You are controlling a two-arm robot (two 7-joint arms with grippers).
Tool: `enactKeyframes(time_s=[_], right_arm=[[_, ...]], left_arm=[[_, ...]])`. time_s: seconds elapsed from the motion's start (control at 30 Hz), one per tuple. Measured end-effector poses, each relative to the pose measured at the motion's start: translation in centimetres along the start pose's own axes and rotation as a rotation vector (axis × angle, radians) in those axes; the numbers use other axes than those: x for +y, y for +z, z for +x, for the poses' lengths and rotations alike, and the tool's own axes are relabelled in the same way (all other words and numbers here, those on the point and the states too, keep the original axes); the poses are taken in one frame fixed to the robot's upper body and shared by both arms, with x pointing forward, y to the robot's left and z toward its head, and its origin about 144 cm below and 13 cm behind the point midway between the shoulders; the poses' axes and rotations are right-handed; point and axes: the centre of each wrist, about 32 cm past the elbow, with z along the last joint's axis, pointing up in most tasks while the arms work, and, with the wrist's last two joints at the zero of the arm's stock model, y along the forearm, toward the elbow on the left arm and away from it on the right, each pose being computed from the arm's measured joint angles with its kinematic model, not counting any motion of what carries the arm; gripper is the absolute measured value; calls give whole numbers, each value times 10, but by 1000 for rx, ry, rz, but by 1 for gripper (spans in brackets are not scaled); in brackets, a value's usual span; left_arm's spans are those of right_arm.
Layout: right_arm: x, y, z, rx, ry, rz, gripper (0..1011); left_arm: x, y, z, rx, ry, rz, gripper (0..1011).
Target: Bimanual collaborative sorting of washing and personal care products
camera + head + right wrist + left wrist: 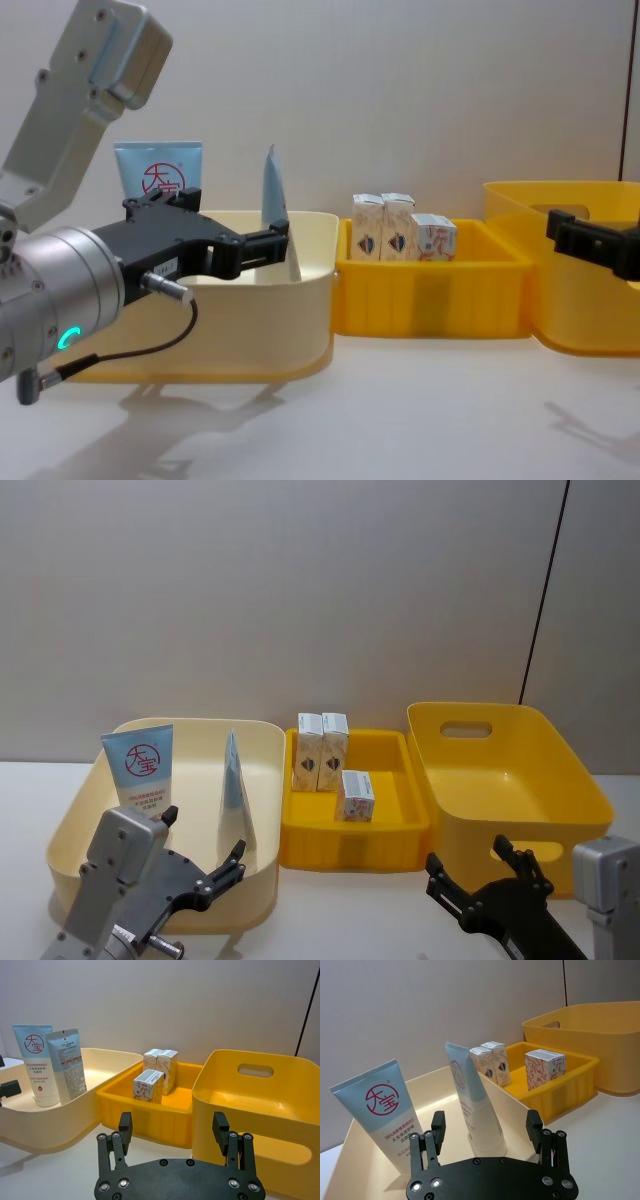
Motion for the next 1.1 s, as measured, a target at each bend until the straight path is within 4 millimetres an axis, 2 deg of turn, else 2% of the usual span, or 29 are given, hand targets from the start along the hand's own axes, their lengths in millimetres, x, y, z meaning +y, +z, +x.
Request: enactKeyframes(time_s=[1.1], right_arm=[[0, 0, 0, 0, 0, 0, 1001]], left_arm=[[0, 0, 0, 0, 0, 0, 1003]])
